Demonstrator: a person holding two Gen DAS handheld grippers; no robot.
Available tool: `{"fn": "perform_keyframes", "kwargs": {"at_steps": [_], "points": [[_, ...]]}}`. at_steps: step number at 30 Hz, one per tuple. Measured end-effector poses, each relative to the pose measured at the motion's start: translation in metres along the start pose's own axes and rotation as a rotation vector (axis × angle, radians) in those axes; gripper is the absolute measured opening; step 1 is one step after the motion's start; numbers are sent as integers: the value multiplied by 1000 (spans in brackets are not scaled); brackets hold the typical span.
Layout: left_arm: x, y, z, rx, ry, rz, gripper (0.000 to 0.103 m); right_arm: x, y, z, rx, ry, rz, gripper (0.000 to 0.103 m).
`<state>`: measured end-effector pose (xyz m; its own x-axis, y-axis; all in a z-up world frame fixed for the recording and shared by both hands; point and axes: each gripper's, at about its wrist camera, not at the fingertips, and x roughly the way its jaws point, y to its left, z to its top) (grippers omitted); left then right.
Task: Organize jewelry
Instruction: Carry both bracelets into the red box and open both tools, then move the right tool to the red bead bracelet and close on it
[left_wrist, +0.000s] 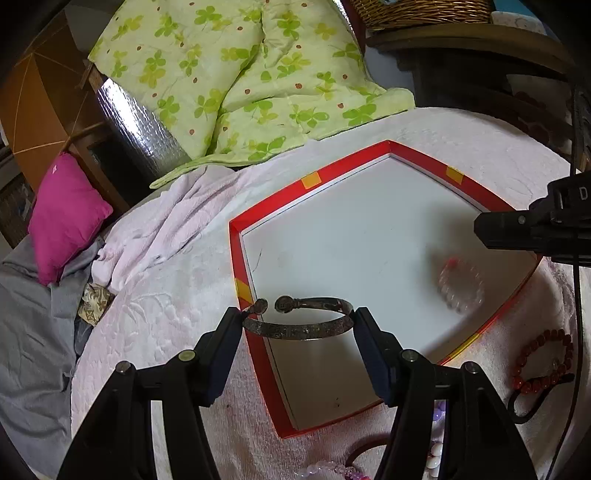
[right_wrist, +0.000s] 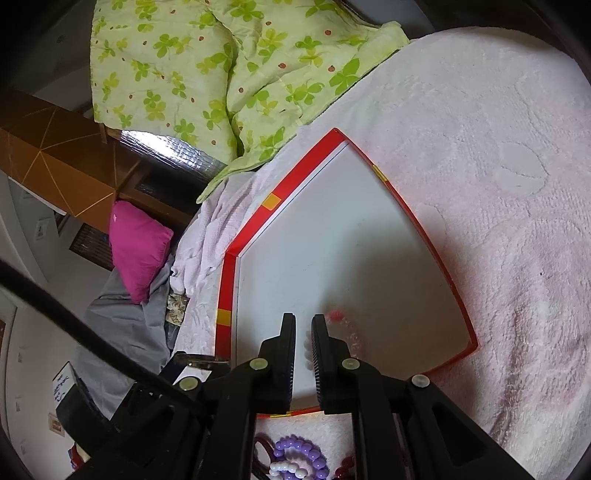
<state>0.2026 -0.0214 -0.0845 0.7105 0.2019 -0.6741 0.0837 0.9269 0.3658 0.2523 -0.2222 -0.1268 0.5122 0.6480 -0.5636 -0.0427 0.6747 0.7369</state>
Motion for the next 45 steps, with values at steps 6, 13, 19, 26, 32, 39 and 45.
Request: {"fn": "perform_keyframes", "kwargs": {"at_steps": [6,13,19,26,32,39,45], "points": [[-3,-1,0,13,-12,2,64,-2,0,2,3,-8,-7,12],[-11,2,-1,4,-28,8,64,-20,-5,10,10,-75,-30,13],[-25,4,0,-1,-51,14,64,-35,-22,14,86,-119,-40,45],[-46,11,0,-16,-71,16,65,-35,-31,15,130,-109,-44,45],[-62,17,-2,-28,-71,24,66,-26,-39,12,177,-76,-47,45],[-77,24,-5,-35,-78,38,67,-20,-38,9,182,-59,-52,46],[-86,29,-7,-45,-84,50,67,-35,-41,13,194,-122,-55,46]]}}
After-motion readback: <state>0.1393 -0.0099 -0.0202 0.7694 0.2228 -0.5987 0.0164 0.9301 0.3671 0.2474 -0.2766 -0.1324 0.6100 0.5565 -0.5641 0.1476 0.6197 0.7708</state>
